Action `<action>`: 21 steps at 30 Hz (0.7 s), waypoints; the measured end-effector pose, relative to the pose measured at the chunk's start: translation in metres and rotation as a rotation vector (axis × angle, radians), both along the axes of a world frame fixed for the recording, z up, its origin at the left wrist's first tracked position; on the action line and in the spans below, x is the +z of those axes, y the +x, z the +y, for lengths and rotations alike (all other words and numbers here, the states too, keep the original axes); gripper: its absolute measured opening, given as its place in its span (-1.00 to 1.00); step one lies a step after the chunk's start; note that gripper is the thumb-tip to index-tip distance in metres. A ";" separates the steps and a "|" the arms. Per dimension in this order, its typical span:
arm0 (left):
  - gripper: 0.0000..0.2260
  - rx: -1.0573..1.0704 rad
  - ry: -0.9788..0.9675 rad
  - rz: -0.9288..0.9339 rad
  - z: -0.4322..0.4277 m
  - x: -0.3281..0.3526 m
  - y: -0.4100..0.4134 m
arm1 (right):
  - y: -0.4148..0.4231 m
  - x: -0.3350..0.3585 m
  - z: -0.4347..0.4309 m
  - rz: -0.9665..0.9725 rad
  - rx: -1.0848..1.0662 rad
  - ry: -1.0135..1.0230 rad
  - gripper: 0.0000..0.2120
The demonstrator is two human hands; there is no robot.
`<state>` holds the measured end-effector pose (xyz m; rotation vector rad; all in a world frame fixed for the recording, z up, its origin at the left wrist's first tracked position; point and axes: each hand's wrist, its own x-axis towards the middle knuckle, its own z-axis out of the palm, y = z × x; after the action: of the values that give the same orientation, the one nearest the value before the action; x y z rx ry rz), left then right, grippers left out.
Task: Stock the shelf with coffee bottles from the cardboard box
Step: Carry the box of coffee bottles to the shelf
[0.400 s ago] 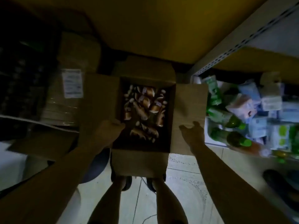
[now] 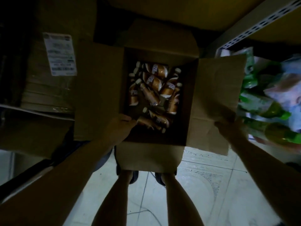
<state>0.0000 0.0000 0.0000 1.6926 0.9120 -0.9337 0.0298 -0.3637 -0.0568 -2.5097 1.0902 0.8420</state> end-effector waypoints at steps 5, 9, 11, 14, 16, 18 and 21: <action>-0.80 -0.104 0.052 -0.052 -0.010 0.006 0.007 | 0.014 0.057 0.071 0.006 0.170 0.164 -0.65; -0.82 -0.202 0.146 -0.153 0.008 0.009 0.016 | 0.024 0.054 0.112 0.104 0.239 0.219 -0.59; -0.75 -0.258 0.274 -0.134 0.036 0.004 0.019 | 0.027 0.045 0.126 0.119 0.252 0.186 -0.54; -0.49 -0.197 0.465 -0.017 0.086 -0.008 0.017 | 0.021 0.033 0.136 0.092 0.265 0.153 -0.52; -0.35 -0.173 0.553 0.078 0.112 -0.019 0.008 | 0.015 0.027 0.138 0.059 0.241 0.161 -0.58; -0.25 -0.118 0.517 0.117 0.126 -0.026 0.000 | 0.009 0.022 0.138 0.038 0.257 0.167 -0.64; -0.25 0.085 0.360 0.077 0.126 -0.025 -0.001 | 0.004 0.016 0.135 0.033 0.298 0.143 -0.72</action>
<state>-0.0011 0.1257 -0.0250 1.9095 1.2523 -0.8163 0.0343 -0.2289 -0.0404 -2.5789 0.6465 1.0031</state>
